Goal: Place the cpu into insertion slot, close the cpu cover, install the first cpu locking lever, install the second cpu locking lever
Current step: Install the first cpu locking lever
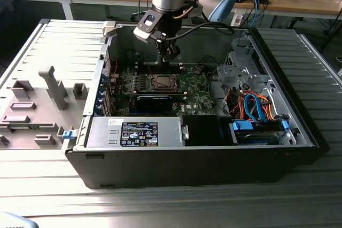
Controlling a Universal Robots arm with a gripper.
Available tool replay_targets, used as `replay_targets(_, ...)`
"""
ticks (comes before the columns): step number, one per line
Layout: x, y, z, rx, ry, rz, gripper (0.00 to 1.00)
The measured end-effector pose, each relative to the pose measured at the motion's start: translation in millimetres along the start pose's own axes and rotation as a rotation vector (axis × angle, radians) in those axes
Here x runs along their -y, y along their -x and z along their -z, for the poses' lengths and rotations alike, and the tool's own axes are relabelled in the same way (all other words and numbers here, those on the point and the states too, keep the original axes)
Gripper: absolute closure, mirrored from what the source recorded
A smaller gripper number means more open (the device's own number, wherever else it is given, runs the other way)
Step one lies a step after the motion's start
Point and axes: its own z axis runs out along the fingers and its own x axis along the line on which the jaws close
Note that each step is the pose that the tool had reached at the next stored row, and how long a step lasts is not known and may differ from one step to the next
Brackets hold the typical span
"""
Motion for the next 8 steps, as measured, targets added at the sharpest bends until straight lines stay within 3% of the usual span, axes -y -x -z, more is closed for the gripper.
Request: replay_targets(8, 0.0, 0.0, 0.0, 0.0001, 0.0005, 0.027, 0.89)
